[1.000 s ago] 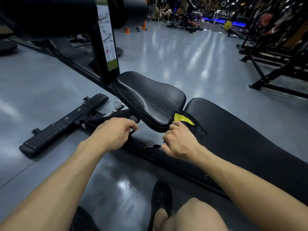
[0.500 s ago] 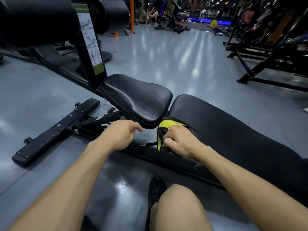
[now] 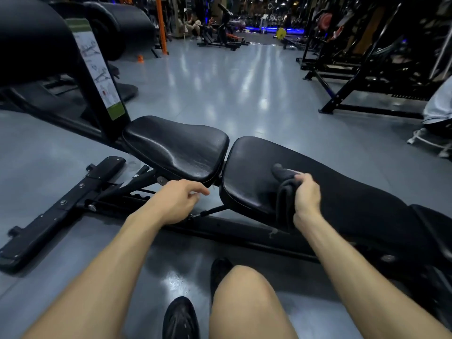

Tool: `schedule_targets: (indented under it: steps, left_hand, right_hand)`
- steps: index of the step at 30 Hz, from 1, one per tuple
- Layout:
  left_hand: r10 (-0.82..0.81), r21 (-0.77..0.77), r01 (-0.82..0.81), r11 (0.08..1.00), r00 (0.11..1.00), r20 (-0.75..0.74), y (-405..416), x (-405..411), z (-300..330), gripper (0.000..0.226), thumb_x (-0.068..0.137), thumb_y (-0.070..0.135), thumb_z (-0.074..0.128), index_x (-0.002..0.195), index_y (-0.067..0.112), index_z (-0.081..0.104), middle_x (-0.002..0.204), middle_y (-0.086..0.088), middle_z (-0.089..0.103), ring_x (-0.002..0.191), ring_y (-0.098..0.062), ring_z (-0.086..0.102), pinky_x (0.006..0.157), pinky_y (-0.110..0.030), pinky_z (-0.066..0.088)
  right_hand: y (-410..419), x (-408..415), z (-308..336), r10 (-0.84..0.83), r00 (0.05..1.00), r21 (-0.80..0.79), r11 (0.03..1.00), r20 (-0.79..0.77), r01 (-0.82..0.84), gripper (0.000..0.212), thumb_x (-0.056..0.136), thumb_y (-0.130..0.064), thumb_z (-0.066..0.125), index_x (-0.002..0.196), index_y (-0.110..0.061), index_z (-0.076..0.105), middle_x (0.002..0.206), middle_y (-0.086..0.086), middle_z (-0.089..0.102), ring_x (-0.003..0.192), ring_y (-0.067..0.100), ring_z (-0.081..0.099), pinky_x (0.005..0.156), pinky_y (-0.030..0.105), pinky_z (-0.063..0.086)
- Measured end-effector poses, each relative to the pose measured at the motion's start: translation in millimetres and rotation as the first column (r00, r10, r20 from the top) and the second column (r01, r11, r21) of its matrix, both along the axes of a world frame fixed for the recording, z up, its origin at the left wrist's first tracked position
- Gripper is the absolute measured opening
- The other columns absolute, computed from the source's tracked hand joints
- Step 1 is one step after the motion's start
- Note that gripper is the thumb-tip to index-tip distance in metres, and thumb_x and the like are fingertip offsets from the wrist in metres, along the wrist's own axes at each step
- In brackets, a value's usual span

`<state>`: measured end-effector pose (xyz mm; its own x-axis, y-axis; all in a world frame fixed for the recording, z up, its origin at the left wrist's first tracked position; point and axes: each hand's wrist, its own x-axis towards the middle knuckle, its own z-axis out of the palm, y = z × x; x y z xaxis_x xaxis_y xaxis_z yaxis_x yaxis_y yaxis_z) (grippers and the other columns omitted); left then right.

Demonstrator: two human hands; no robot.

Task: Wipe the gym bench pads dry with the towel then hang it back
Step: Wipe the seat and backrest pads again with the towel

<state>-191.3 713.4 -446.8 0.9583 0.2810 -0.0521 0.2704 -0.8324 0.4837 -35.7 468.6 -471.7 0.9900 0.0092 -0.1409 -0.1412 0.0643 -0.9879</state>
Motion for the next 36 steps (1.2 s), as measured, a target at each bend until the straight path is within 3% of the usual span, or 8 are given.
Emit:
schedule_targets:
  steps: [1, 3, 6, 11, 15, 25, 30, 36]
  left_hand:
    - [-0.005, -0.022, 0.005, 1.000, 1.000, -0.004, -0.3, 4.5, -3.4, 0.031, 0.103, 0.022, 0.048, 0.116, 0.040, 0.069, 0.092, 0.005, 0.068, 0.068, -0.013, 0.058, 0.061, -0.021, 0.040]
    - [-0.035, -0.048, 0.035, 0.998, 0.999, -0.008, -2.4, 14.1, -9.9, 0.029, 0.103, 0.023, 0.050, 0.118, 0.038, 0.070, 0.093, 0.009, 0.068, 0.082, -0.012, 0.058, 0.074, -0.025, 0.042]
    - [-0.055, -0.063, 0.056, 0.996, 0.998, 0.017, 0.5, 29.4, -17.0, 0.027, 0.102, 0.025, 0.051, 0.115, 0.039, 0.071, 0.088, 0.011, 0.069, 0.086, -0.013, 0.067, 0.082, -0.032, 0.053]
    - [-0.092, 0.001, 0.092, 0.996, 0.996, 0.010, 12.0, 53.4, -22.2, 0.031, 0.102, 0.020, 0.049, 0.118, 0.035, 0.071, 0.100, 0.005, 0.072, 0.089, -0.016, 0.067, 0.085, -0.033, 0.053]
    - [-0.039, 0.029, 0.037, 0.999, 0.996, 0.076, 21.4, 65.3, -28.0, 0.036, 0.098, 0.017, 0.048, 0.117, 0.037, 0.072, 0.124, 0.008, 0.072, 0.116, -0.019, 0.064, 0.100, -0.038, 0.050]
    - [0.054, 0.019, -0.059, 0.998, 0.979, 0.198, 23.2, 63.0, -23.9, 0.041, 0.092, 0.011, 0.045, 0.107, 0.037, 0.072, 0.110, 0.009, 0.074, 0.104, -0.018, 0.066, 0.092, -0.040, 0.054]
    - [0.035, 0.010, -0.037, 0.999, 0.981, 0.193, 10.6, 70.2, -15.9, 0.040, 0.097, 0.011, 0.043, 0.115, 0.035, 0.071, 0.124, 0.007, 0.070, 0.115, -0.020, 0.062, 0.097, -0.041, 0.052]
    - [-0.026, -0.030, 0.031, 0.999, 0.987, 0.161, 6.5, 75.3, -19.7, 0.043, 0.098, 0.012, 0.039, 0.120, 0.035, 0.068, 0.128, 0.007, 0.069, 0.119, -0.021, 0.060, 0.102, -0.042, 0.050]
  right_hand:
    - [12.1, -13.9, -11.6, 0.165, 0.974, -0.156, 0.978, 0.153, -0.141, 0.040, 0.074, -0.033, 0.049, 0.094, -0.023, 0.082, 0.106, -0.005, 0.075, 0.106, 0.012, 0.065, 0.099, 0.032, 0.047]
    - [25.9, -38.5, -39.2, 0.601, 0.746, -0.574, 0.731, 0.288, -0.368, 0.053, 0.088, -0.029, 0.040, 0.134, -0.018, 0.066, 0.146, -0.007, 0.055, 0.140, 0.001, 0.037, 0.122, 0.024, 0.016]
    - [16.2, -53.5, -50.3, 0.879, 0.408, -0.890, 0.373, 0.248, -0.262, 0.060, 0.102, -0.043, 0.028, 0.160, -0.026, 0.027, 0.168, -0.016, 0.009, 0.155, 0.004, -0.007, 0.123, 0.029, -0.011]
    - [-6.5, -34.1, -67.3, 0.911, 0.372, -0.959, 0.077, 0.179, 0.271, 0.096, 0.087, -0.053, 0.064, 0.162, -0.031, 0.010, 0.171, -0.009, 0.002, 0.158, 0.021, 0.002, 0.124, 0.059, 0.012]
    - [21.3, -26.0, -87.0, 0.860, 0.429, -0.915, 0.099, 0.277, 0.392, 0.106, 0.079, -0.048, 0.076, 0.162, -0.025, 0.015, 0.170, 0.002, 0.011, 0.156, 0.031, 0.016, 0.117, 0.065, 0.021]
    - [145.6, -20.1, -69.2, 0.693, 0.662, -0.928, 0.027, 0.285, 0.371, 0.093, 0.081, -0.040, 0.077, 0.155, -0.010, 0.032, 0.159, 0.025, 0.034, 0.139, 0.049, 0.040, 0.108, 0.073, 0.031]
    - [56.6, -28.3, -83.6, 0.765, 0.539, -0.907, 0.139, 0.354, 0.398, 0.096, 0.081, -0.045, 0.075, 0.158, -0.011, 0.029, 0.163, 0.019, 0.029, 0.145, 0.042, 0.035, 0.115, 0.061, 0.030]
    - [14.4, -23.6, -92.3, 0.734, 0.617, -0.917, 0.020, 0.284, 0.399, 0.101, 0.078, -0.050, 0.078, 0.155, -0.004, 0.033, 0.159, 0.023, 0.035, 0.145, 0.043, 0.037, 0.114, 0.064, 0.032]
